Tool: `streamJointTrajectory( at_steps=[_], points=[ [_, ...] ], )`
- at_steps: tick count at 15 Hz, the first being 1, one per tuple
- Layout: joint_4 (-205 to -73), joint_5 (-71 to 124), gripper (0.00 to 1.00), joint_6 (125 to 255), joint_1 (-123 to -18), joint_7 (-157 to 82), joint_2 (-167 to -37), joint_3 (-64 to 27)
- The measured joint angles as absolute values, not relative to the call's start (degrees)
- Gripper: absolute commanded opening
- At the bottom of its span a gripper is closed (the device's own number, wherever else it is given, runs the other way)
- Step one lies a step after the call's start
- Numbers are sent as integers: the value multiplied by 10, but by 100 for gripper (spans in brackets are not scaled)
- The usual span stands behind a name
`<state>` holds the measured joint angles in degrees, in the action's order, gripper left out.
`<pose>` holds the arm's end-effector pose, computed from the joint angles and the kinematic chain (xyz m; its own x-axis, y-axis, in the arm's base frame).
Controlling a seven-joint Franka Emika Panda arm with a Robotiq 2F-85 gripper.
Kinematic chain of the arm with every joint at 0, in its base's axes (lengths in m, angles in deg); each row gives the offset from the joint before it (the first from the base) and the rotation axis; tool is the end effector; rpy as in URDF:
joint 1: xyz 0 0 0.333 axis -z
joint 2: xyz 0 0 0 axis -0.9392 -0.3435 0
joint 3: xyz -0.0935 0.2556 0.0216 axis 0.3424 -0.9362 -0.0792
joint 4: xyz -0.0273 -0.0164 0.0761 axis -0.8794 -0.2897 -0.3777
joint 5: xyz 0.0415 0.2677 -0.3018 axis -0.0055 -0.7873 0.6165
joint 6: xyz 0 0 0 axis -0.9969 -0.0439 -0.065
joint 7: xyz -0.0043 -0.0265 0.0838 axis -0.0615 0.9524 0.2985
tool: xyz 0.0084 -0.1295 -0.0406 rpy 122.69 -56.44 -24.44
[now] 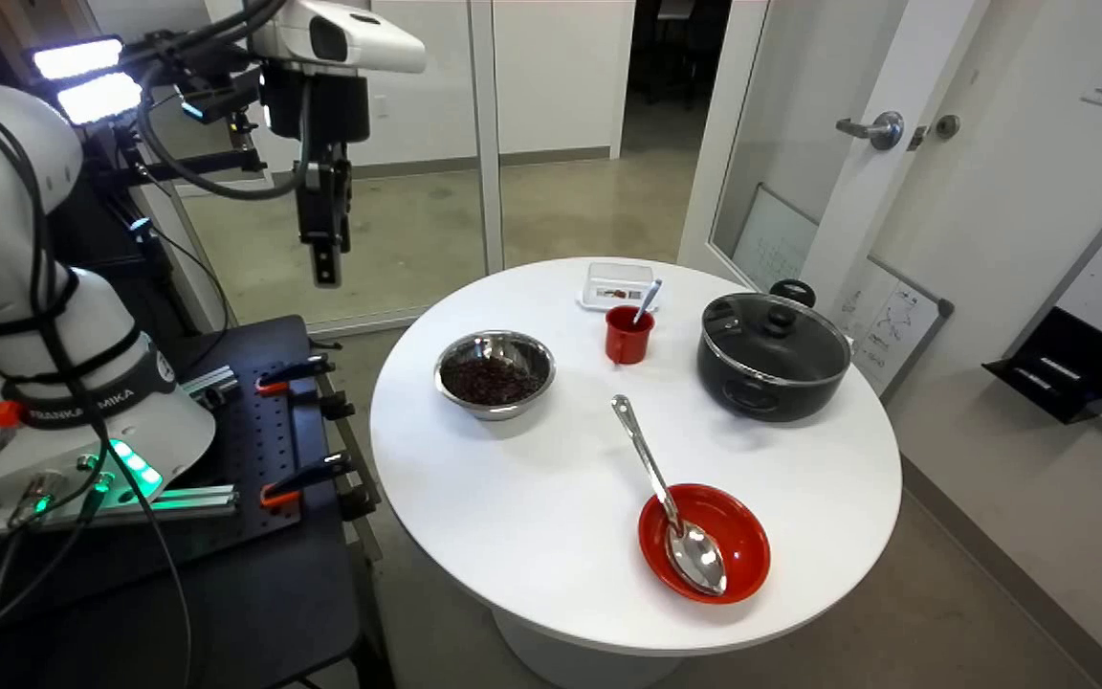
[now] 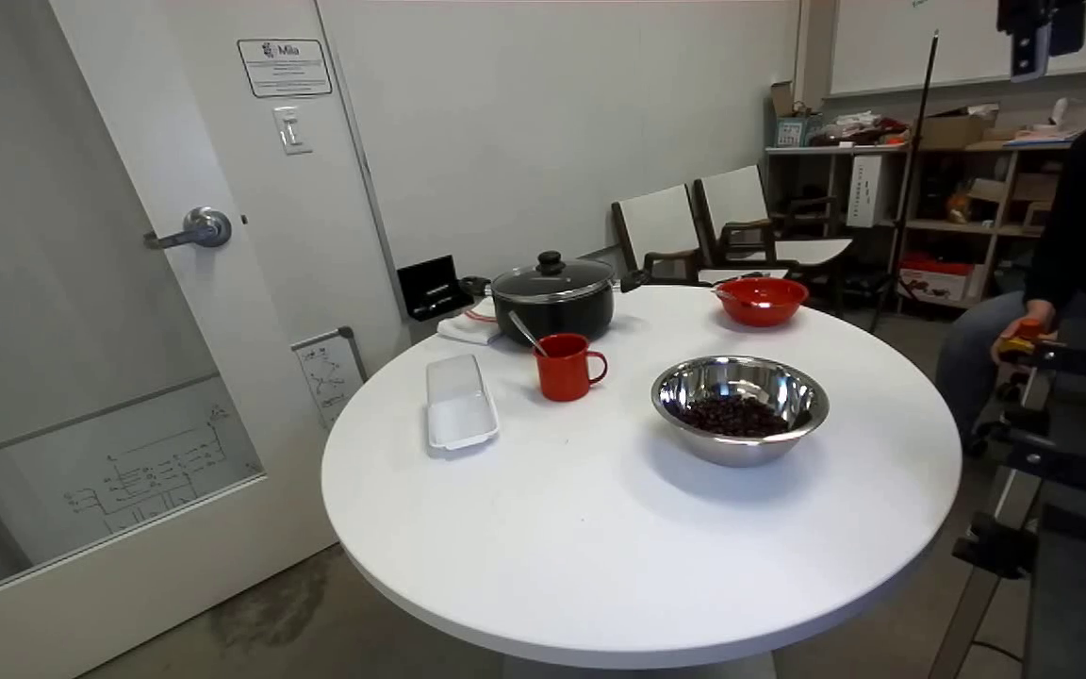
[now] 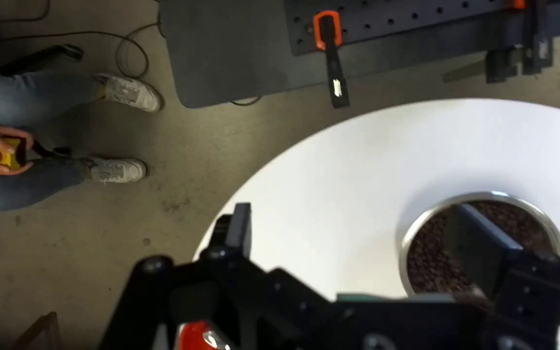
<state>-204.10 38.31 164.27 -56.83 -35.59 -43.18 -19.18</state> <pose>0.3262 -0.1162 0.3530 0.9684 -0.2233 -0.1110 -0.1992 -0.9605 0.1942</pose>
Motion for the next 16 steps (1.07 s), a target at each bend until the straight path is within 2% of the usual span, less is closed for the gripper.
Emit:
streamJointTrajectory(
  at_steps=[4, 8, 12, 16],
  points=[
    [-2019, 255, 100, 1698, -627, -426, -435, -209],
    [-2013, 190, 100, 1823, -658, -557, -461, -273],
    [-2025, 244, 100, 1961, -611, -672, -520, -346],
    [-2034, 414, 100, 2018, -517, -811, -578, -451]
  ],
)
